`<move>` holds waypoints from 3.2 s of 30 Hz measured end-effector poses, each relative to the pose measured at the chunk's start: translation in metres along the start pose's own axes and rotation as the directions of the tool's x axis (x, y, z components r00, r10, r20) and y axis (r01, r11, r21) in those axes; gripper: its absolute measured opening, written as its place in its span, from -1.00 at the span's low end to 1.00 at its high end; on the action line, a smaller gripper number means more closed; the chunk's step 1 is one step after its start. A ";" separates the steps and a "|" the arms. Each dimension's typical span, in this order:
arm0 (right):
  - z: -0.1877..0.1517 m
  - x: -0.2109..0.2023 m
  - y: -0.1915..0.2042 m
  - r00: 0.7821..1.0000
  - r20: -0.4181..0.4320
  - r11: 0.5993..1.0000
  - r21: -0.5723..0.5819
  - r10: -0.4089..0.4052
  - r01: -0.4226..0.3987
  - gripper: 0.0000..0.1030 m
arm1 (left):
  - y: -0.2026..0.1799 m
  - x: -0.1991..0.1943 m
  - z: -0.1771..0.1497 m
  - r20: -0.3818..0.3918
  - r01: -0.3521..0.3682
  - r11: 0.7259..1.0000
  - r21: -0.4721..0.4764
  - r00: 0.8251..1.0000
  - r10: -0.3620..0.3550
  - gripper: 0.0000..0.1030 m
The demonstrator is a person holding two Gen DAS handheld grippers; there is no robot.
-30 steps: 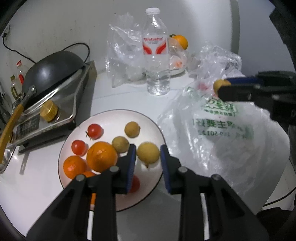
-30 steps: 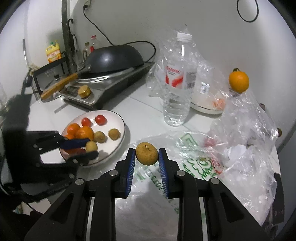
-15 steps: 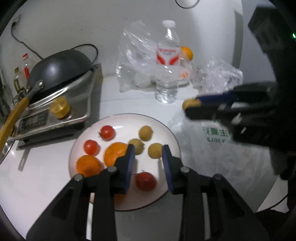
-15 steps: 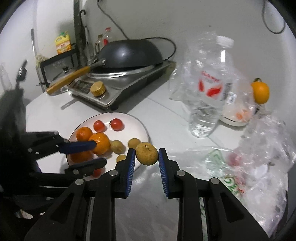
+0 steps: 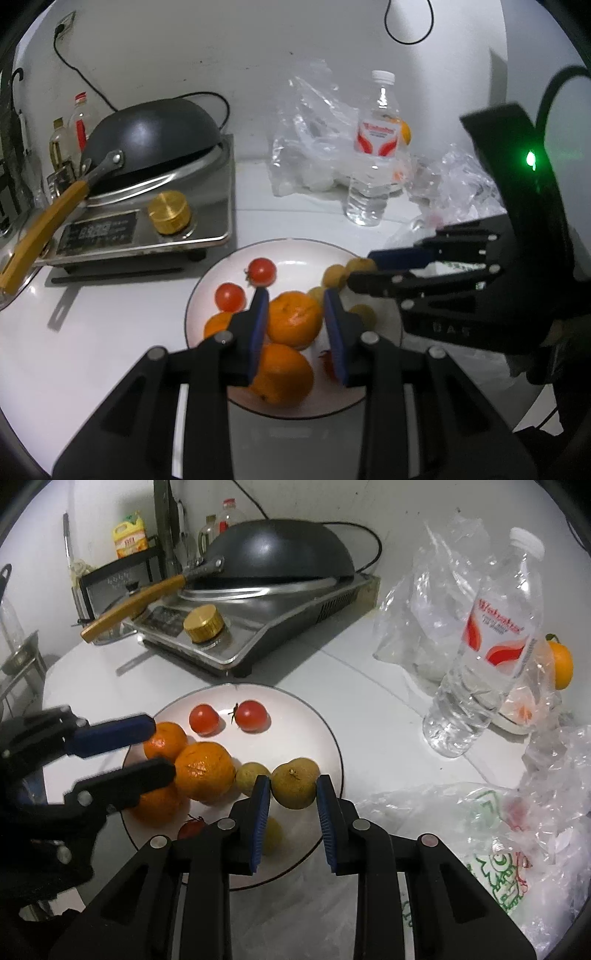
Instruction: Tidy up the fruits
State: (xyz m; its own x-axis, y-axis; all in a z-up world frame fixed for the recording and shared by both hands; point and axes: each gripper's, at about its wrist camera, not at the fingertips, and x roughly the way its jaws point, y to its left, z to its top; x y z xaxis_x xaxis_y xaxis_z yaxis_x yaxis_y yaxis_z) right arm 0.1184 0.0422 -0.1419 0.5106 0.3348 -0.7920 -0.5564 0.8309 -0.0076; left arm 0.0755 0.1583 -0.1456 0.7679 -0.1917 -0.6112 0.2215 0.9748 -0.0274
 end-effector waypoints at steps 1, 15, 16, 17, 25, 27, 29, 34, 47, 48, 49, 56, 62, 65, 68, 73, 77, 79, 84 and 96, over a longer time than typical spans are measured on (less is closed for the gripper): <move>-0.001 0.002 0.000 1.000 -0.006 1.000 0.001 -0.001 0.001 -0.46 | 0.001 0.000 0.000 0.000 0.001 1.000 -0.004 1.000 -0.001 -0.38; -0.006 -0.009 -0.006 1.000 0.011 1.000 0.022 -0.007 0.007 -0.46 | -0.004 -0.004 0.000 0.008 -0.011 1.000 0.007 1.000 0.011 -0.35; -0.006 -0.012 -0.007 1.000 0.017 1.000 0.024 -0.009 0.008 -0.46 | -0.005 -0.005 0.001 0.009 -0.012 1.000 0.009 1.000 0.012 -0.34; -0.007 -0.016 -0.008 1.000 0.023 1.000 0.027 -0.010 0.009 -0.46 | -0.006 -0.007 0.001 0.011 -0.014 1.000 0.011 1.000 0.014 -0.32; -0.013 -0.060 -0.015 0.994 0.099 0.998 0.040 -0.042 0.039 -0.46 | -0.023 -0.025 0.013 0.053 -0.015 1.000 0.022 0.998 0.014 -0.11; -0.017 -0.071 -0.018 0.992 0.113 0.998 0.048 -0.052 0.047 -0.46 | -0.028 -0.031 0.016 0.068 -0.011 1.000 0.024 0.998 0.010 0.02; -0.021 -0.081 -0.020 0.990 0.125 0.997 0.056 -0.062 0.056 -0.45 | -0.034 -0.036 0.019 0.078 -0.008 1.000 0.026 0.997 0.006 0.03; -0.032 -0.107 -0.027 0.983 0.165 0.994 0.083 -0.086 0.073 -0.40 | -0.048 -0.049 0.024 0.098 -0.010 1.000 0.027 0.995 0.008 0.05; -0.048 -0.183 -0.045 0.940 0.305 0.984 0.132 -0.153 0.118 -0.06 | -0.078 -0.092 0.039 0.188 -0.038 0.999 -0.004 0.981 0.039 0.69; -0.049 -0.189 -0.046 0.935 0.319 0.983 0.138 -0.157 0.118 0.03 | -0.080 -0.097 0.040 0.200 -0.040 0.999 -0.006 0.979 0.041 0.69; -0.049 -0.194 -0.047 0.929 0.334 0.983 0.143 -0.159 0.117 0.07 | -0.082 -0.101 0.042 0.211 -0.047 0.999 -0.008 0.976 0.047 0.69; -0.049 -0.229 -0.053 0.890 0.417 0.979 0.156 -0.184 0.130 0.35 | -0.095 -0.127 0.054 0.302 -0.116 0.993 -0.025 0.946 0.118 0.90; -0.046 -0.257 -0.059 0.863 0.465 0.977 0.167 -0.198 0.134 0.36 | -0.111 -0.147 0.065 0.357 -0.207 0.978 -0.024 0.912 0.202 0.93; -0.043 -0.269 -0.061 0.847 0.490 0.975 0.172 -0.206 0.137 0.36 | -0.117 -0.153 0.069 0.366 -0.198 0.980 -0.003 0.912 0.185 0.93; -0.042 -0.281 -0.062 0.833 0.513 0.975 0.176 -0.209 0.137 0.36 | -0.121 -0.161 0.075 0.389 -0.202 0.979 0.002 0.902 0.186 0.93; -0.039 -0.291 -0.065 0.819 0.532 0.975 0.173 -0.214 0.142 0.36 | -0.127 -0.171 0.085 0.421 -0.205 0.979 0.000 0.888 0.185 0.93; -0.037 -0.295 -0.067 0.810 0.545 0.974 0.178 -0.215 0.139 0.36 | -0.131 -0.178 0.090 0.439 -0.214 0.977 0.001 0.878 0.192 0.93; -0.037 -0.296 -0.069 0.807 0.550 0.974 0.181 -0.214 0.135 0.36 | -0.132 -0.180 0.093 0.443 -0.215 0.977 0.000 0.875 0.193 0.93; -0.036 -0.295 -0.072 0.807 0.552 0.975 0.178 -0.212 0.134 0.37 | -0.134 -0.182 0.095 0.455 -0.216 0.976 -0.004 0.869 0.194 0.93; -0.035 -0.293 -0.077 0.806 0.553 0.975 0.180 -0.212 0.133 0.37 | -0.138 -0.178 0.098 0.457 -0.211 0.977 -0.014 0.868 0.194 0.93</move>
State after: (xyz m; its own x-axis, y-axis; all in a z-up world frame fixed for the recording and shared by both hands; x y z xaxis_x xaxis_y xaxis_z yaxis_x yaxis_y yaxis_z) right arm -0.0112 -0.1350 0.0694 0.8921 0.3392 -0.2986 -0.3562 0.9344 -0.0027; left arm -0.0328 0.0468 0.0448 0.9843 -0.0297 -0.1742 0.0461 0.9948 0.0908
